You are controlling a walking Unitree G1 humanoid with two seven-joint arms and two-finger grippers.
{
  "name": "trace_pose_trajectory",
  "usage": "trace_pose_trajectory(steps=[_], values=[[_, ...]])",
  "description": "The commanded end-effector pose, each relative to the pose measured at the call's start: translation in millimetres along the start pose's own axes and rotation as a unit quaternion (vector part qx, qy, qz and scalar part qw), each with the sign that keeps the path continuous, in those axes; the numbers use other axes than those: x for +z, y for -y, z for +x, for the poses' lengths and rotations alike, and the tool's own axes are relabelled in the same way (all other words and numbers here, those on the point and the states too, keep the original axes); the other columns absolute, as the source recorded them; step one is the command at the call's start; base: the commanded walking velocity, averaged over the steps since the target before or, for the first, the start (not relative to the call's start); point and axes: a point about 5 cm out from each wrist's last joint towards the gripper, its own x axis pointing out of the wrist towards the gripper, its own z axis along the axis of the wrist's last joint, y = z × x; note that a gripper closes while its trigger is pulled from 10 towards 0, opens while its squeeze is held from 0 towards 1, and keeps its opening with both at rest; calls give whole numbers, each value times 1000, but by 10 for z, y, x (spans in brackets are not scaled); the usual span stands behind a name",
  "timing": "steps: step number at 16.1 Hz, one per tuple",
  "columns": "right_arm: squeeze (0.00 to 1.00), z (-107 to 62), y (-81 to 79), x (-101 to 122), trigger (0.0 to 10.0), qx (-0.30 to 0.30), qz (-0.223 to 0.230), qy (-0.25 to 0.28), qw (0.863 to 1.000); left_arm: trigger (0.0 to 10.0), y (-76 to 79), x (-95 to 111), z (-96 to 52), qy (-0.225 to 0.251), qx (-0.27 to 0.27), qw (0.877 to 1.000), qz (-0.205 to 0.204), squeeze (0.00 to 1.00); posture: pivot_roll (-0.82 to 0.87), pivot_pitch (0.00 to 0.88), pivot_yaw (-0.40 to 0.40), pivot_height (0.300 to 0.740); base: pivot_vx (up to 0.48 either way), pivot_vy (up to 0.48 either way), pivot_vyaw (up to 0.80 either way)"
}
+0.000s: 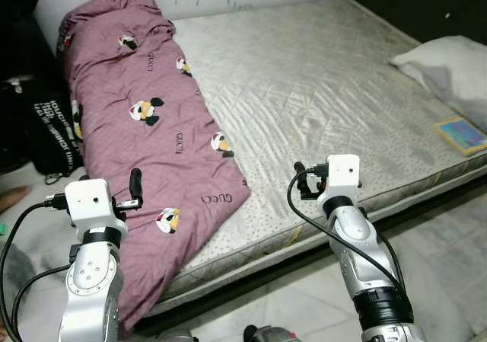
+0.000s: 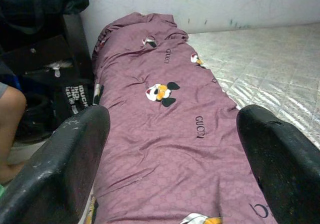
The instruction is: Clean up the room
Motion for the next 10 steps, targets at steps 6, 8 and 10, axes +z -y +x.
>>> trace_pose_trajectory(steps=[6, 8, 10], values=[[0, 61, -66, 158, 10000, -4, 11, 22, 1000, 10000, 68, 75, 34, 8, -9, 1000, -4, 0, 22, 100, 5, 740, 0, 0, -800], [0, 63, -62, 171, 10000, -5, 9, 25, 1000, 10000, 61, 77, 18, 10, -2, 1000, -7, 0, 23, 100, 1, 740, 0, 0, -800], [0, 61, -61, 162, 10000, -6, 6, 24, 1000, 10000, 66, 70, 14, 9, -2, 1000, -7, 0, 21, 99, -2, 740, 0, 0, -800]])
